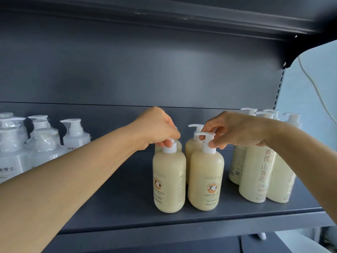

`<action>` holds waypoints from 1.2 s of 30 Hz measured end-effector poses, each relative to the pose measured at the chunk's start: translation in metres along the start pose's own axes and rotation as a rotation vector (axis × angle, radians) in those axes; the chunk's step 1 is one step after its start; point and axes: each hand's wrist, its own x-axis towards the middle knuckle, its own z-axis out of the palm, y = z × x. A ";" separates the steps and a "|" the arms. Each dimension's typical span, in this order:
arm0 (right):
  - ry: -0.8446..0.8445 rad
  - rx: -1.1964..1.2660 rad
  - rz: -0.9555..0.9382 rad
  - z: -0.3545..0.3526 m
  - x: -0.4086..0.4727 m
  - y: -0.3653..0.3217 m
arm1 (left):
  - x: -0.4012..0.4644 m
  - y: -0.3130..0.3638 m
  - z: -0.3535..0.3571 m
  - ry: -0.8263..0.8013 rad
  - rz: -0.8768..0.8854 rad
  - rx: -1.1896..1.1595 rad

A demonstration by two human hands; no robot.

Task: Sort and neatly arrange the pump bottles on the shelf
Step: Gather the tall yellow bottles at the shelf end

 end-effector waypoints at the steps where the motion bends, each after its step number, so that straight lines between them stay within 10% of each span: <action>1: -0.001 0.015 0.000 0.000 0.000 0.001 | -0.001 0.003 -0.001 -0.061 -0.006 -0.042; 9: 0.022 0.123 0.015 0.011 -0.003 0.005 | -0.006 -0.013 -0.021 -0.316 0.128 -0.032; 36: 0.149 0.028 0.015 0.021 -0.003 0.006 | -0.023 -0.035 0.019 0.107 0.079 -0.060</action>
